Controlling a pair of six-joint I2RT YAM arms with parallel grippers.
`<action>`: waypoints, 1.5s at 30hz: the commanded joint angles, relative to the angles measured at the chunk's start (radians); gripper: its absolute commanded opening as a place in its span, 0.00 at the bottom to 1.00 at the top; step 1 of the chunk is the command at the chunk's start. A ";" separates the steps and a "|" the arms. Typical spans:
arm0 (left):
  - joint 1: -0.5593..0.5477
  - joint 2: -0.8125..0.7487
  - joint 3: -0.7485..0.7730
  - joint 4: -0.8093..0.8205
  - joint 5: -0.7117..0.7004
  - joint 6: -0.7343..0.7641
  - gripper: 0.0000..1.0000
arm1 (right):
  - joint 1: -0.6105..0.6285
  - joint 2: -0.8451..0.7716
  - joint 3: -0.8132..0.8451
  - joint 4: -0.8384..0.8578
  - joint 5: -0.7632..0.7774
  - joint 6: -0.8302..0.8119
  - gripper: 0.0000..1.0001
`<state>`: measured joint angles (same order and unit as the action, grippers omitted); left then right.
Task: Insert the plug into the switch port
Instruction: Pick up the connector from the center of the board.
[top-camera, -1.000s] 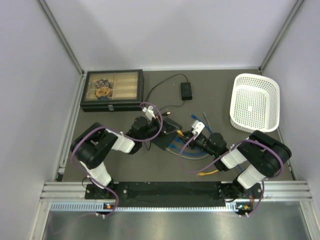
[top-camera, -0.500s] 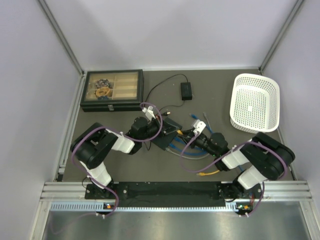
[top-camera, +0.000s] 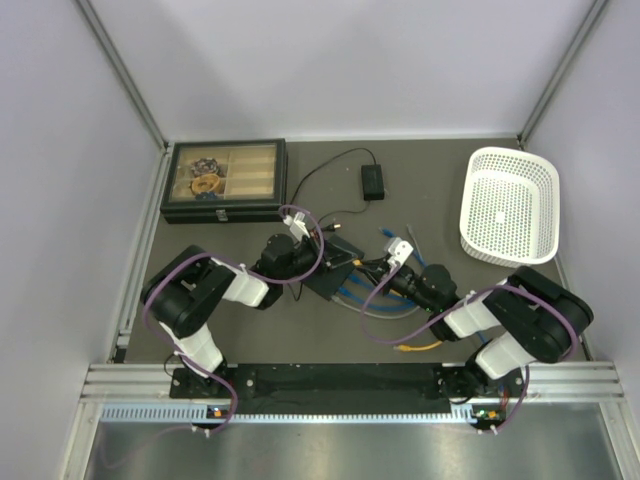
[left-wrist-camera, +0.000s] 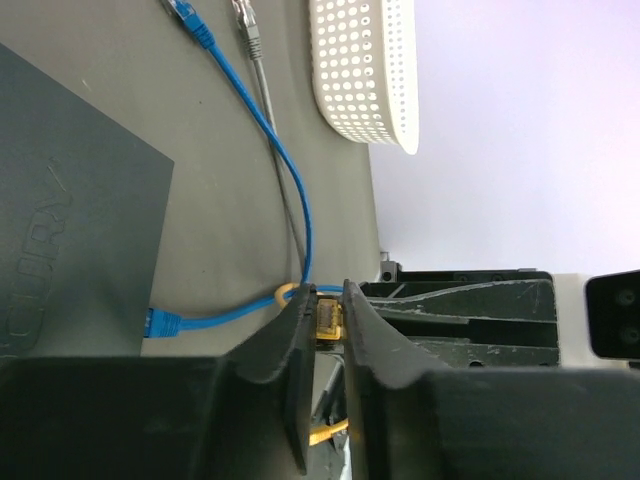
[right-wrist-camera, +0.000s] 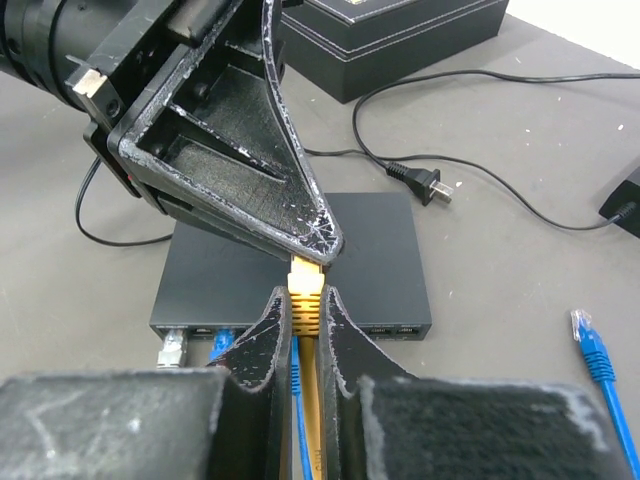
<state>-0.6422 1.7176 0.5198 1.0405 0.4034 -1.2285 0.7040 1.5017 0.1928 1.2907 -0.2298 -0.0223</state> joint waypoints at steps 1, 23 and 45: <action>0.010 0.001 0.006 0.008 0.012 0.043 0.28 | 0.005 -0.018 0.031 0.159 -0.037 -0.001 0.00; 0.045 -0.119 0.338 -0.918 -0.333 0.894 0.81 | -0.049 0.092 0.025 -0.042 -0.019 -0.062 0.00; 0.044 -0.010 0.390 -0.955 -0.282 0.905 0.79 | -0.093 0.204 0.039 -0.042 -0.068 -0.011 0.00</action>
<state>-0.6006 1.6958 0.8845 0.0639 0.1005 -0.3370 0.6239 1.6920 0.2173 1.2076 -0.2703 -0.0586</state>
